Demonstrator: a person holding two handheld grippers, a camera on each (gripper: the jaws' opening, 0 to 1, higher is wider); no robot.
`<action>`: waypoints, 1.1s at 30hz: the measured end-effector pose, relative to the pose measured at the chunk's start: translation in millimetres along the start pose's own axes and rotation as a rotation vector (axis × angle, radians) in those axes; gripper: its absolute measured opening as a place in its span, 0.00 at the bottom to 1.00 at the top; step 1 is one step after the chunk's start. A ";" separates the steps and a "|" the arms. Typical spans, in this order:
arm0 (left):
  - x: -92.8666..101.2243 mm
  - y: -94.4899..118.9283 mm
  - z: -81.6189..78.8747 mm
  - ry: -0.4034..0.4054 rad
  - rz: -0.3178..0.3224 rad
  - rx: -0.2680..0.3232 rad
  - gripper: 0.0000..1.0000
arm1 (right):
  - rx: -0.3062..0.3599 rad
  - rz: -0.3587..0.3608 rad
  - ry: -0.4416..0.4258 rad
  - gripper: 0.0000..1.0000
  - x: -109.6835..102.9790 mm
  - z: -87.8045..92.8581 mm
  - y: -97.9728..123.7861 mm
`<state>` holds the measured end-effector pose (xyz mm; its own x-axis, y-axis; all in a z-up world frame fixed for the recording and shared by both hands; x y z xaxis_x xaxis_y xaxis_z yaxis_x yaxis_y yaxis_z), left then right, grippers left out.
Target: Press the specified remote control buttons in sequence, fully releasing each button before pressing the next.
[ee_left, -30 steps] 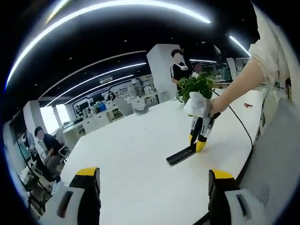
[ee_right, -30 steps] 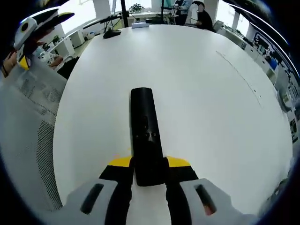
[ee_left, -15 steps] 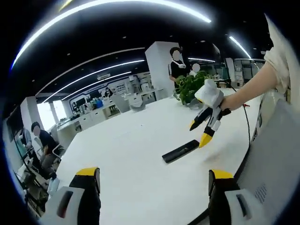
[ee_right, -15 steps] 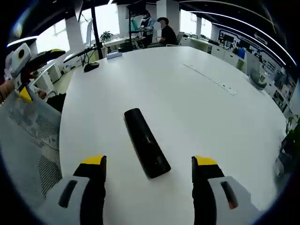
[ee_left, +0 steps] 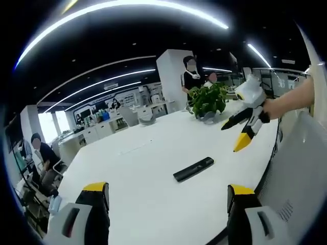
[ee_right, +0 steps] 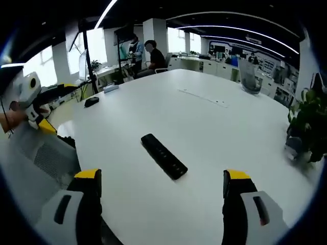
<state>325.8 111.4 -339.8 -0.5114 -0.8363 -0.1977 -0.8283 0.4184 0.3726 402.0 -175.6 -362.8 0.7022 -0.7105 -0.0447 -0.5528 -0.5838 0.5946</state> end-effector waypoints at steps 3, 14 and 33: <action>-0.7 0.5 0.0 0.001 -0.007 0.000 1.00 | 0.025 0.013 -0.011 1.00 -7.1 -0.1 17.7; -3.4 2.5 1.1 0.012 -0.028 -0.001 1.00 | 0.018 0.077 -0.028 1.00 -21.3 20.6 55.3; -7.1 6.9 4.2 0.045 -0.064 0.002 1.00 | 0.070 0.141 -0.107 1.00 -9.6 33.8 70.3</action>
<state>322.7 121.8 -339.6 -0.4468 -0.8764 -0.1795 -0.8592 0.3645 0.3591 341.2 -223.1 -347.7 0.5661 -0.8226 -0.0527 -0.6748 -0.4992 0.5436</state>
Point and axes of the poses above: the point that each gripper's makers call its tool centre point, and the gripper's own axes: y roughly backward along the fingers, x roughly to its right, z roughly out of its underside, the point moved 7 cm from there along y, roughly backward along the fingers, and after that the axes turned 1 degree about z, right-handed, at the moved point
